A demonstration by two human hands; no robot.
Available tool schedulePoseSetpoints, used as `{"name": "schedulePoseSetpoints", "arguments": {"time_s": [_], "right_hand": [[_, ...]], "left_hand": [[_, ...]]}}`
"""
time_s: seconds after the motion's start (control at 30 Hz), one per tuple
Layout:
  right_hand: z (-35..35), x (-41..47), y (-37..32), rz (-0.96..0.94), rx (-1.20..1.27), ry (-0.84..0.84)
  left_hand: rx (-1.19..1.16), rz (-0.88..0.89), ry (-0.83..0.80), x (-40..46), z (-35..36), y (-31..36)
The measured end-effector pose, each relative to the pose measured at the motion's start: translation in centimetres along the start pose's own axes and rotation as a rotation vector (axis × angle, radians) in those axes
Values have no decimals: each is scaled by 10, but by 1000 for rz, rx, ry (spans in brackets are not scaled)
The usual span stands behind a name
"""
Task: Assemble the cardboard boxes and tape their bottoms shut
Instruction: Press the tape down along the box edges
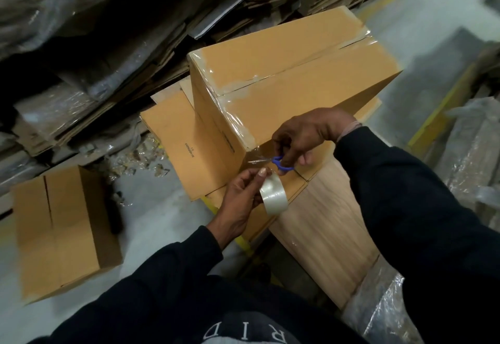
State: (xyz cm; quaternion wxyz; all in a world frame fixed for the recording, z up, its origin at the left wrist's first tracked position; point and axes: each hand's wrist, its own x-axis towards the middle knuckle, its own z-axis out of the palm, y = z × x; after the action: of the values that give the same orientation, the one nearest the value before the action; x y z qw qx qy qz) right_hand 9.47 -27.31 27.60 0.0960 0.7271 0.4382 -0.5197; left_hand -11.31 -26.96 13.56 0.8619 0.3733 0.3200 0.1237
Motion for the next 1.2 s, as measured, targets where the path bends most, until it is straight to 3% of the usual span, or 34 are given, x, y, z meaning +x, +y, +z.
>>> {"name": "schedulePoseSetpoints", "arguments": {"time_s": [0.37, 0.67, 0.83, 1.0, 1.13, 1.2], "right_hand": [[6, -2, -12, -64, -237, 194], [16, 5, -12, -71, -282, 195], [42, 13, 30, 32, 76, 150], [110, 44, 97, 273, 521, 367], [189, 84, 121, 413, 649, 613], [218, 98, 125, 456, 663, 655]], "left_hand": [[2, -27, 13, -3, -2, 3], [101, -57, -32, -12, -15, -1], [187, -77, -113, -29, -37, 11], [224, -10, -266, -39, -58, 44], [-9, 111, -395, -28, -43, 82], [-152, 135, -432, -13, -28, 104]]}}
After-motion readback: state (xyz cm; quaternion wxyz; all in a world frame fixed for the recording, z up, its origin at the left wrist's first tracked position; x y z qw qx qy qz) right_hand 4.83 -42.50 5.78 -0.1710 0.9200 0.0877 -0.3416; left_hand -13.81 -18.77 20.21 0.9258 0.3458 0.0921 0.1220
